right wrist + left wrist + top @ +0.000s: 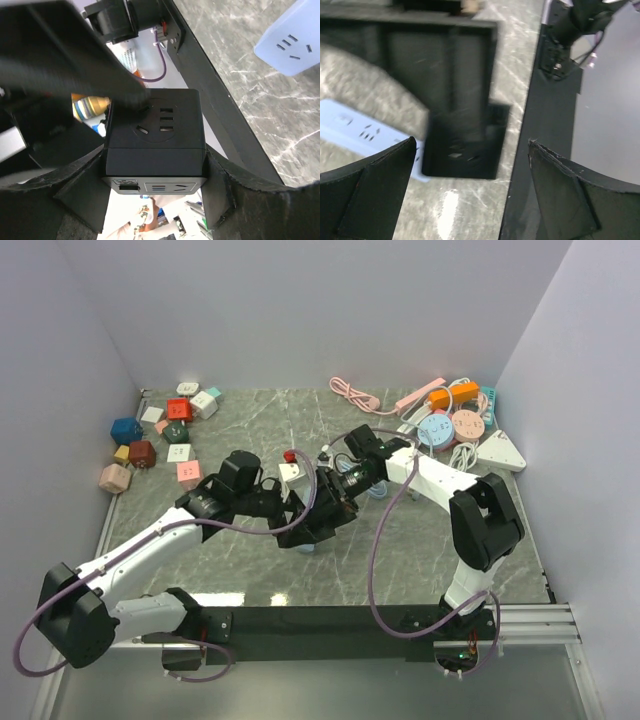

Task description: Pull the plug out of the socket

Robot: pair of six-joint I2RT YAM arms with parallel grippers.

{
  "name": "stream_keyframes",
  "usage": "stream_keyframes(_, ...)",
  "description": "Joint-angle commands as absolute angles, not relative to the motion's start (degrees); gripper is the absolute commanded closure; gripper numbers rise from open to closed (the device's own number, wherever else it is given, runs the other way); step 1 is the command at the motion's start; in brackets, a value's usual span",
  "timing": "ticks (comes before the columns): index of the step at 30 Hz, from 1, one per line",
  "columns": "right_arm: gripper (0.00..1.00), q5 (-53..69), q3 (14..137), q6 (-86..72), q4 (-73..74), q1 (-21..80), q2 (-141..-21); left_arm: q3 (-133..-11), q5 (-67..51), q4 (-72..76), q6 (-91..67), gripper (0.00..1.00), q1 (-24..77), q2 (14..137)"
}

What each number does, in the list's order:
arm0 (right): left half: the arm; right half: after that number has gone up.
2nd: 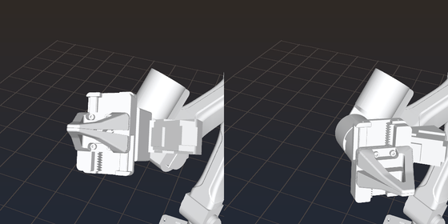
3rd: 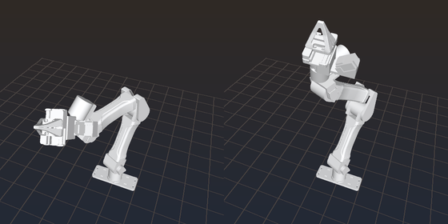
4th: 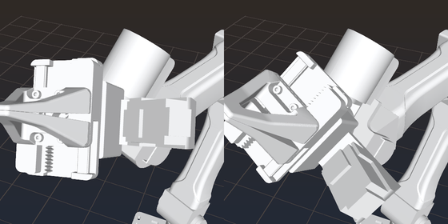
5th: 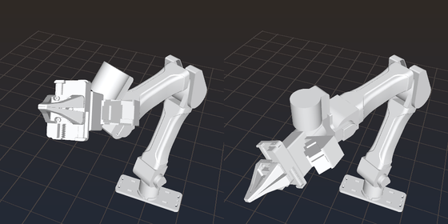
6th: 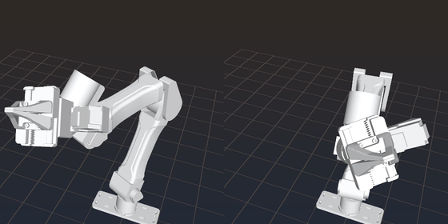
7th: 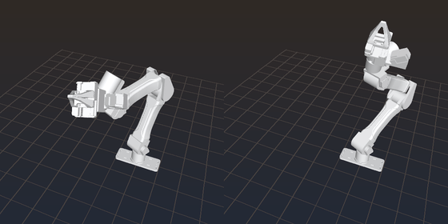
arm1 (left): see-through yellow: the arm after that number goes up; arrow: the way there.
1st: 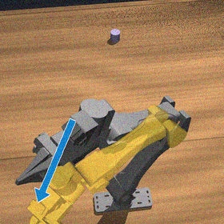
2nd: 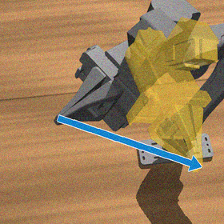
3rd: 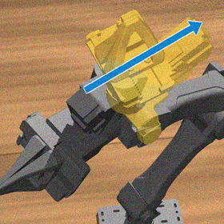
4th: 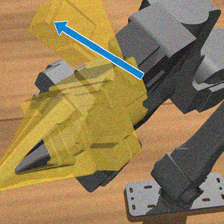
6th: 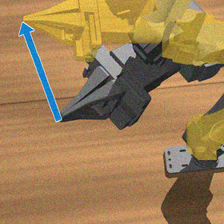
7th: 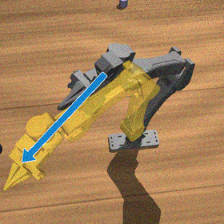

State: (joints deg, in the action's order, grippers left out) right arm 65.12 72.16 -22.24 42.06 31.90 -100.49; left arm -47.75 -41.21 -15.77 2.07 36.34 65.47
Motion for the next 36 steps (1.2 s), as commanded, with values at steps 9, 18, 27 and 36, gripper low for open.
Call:
stream_keyframes(9, 1.0, 71.62, 77.69, -21.89, 42.89, 33.48, -100.72, -51.85, -37.28, -17.31, 3.25, 0.01, 44.9, 66.97)
stream_keyframes(18, 1.0, 75.32, 76.47, -23.73, 40.08, 34.19, -99.05, -52.38, -34.72, -18.02, 3.43, 0.5, 46.76, 68.2)
stream_keyframes(27, 0.08, 73.92, 75.85, -24.7, 39.55, 34.19, -97.91, -52.65, -33.14, -21.26, 4.83, 1.0, 47.02, 67.41)
stream_keyframes(36, 0.06, 62.86, 66.45, -40.96, 24.43, 16.72, -90.53, -48.34, -16.91, -20.57, 1.5, 1.0, 46.41, 61.88)
